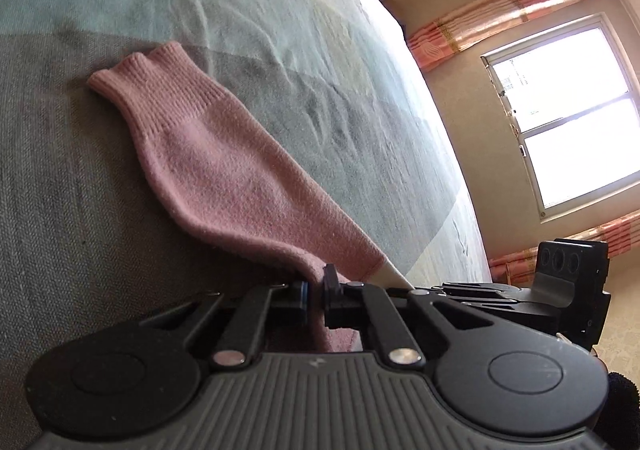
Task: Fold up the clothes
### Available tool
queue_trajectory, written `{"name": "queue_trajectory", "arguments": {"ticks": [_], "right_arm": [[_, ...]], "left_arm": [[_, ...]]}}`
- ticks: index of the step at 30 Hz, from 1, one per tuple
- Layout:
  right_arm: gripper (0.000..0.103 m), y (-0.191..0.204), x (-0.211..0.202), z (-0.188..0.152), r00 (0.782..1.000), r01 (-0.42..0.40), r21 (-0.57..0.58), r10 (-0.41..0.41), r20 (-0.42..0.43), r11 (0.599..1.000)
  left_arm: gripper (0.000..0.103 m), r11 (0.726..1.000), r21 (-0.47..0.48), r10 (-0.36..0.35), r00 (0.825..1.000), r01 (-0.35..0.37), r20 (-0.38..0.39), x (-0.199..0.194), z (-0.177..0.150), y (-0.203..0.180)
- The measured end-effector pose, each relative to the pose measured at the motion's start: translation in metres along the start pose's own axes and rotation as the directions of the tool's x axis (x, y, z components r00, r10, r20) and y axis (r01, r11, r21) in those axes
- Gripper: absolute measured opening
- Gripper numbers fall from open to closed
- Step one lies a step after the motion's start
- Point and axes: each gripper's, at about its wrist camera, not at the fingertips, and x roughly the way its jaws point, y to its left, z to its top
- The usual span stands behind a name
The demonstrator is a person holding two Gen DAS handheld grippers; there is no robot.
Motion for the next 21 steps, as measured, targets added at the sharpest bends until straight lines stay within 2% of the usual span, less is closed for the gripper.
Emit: {"name": "queue_trajectory", "arguments": {"ticks": [4, 7, 9, 11, 12, 14, 15, 17, 19, 21], "right_arm": [[0.006, -0.019, -0.016, 0.011, 0.993, 0.100, 0.038, -0.102, 0.055, 0.994], [0.005, -0.028, -0.010, 0.025, 0.986, 0.137, 0.081, -0.144, 0.090, 0.987], [0.003, -0.039, -0.003, 0.032, 0.984, 0.130, 0.136, -0.145, 0.106, 0.982], [0.005, -0.046, -0.006, 0.032, 0.984, 0.077, 0.196, -0.106, 0.141, 0.978], [0.008, -0.047, -0.012, 0.027, 0.984, 0.052, 0.206, -0.085, 0.157, 0.977], [0.016, -0.049, -0.028, 0.015, 0.985, 0.016, 0.204, -0.050, 0.166, 0.979], [0.020, -0.049, -0.034, 0.007, 0.987, 0.022, 0.195, -0.052, 0.154, 0.981], [0.027, -0.052, -0.047, -0.014, 0.993, 0.051, 0.171, -0.068, 0.096, 0.984], [0.047, -0.061, -0.059, -0.039, 0.995, 0.094, 0.171, -0.100, 0.026, 0.981], [0.051, -0.071, -0.066, -0.064, 0.990, 0.138, 0.176, -0.133, -0.038, 0.975]], "left_arm": [[0.004, 0.998, 0.059, -0.006, 0.999, 0.003, 0.038, 0.024, 0.025, -0.018], [0.004, 0.999, 0.048, 0.003, 1.000, -0.003, 0.012, 0.031, 0.027, -0.014], [0.005, 0.999, 0.042, 0.014, 1.000, -0.013, -0.022, 0.026, 0.023, -0.007], [0.007, 0.998, 0.053, 0.026, 0.998, -0.023, -0.050, 0.015, 0.015, -0.001], [0.009, 0.998, 0.060, 0.032, 0.998, -0.028, -0.063, 0.009, 0.012, 0.002], [0.020, 0.997, 0.073, 0.029, 0.995, -0.022, -0.097, -0.004, 0.004, 0.005], [0.020, 0.997, 0.073, 0.021, 0.993, -0.012, -0.117, -0.009, 0.001, 0.006], [0.024, 0.996, 0.085, 0.012, 0.985, 0.002, -0.171, -0.021, -0.014, 0.008], [0.030, 0.996, 0.093, 0.005, 0.975, 0.017, -0.224, -0.026, -0.028, 0.007], [0.033, 0.995, 0.087, -0.012, 0.959, 0.038, -0.282, -0.025, -0.043, 0.005]]}}
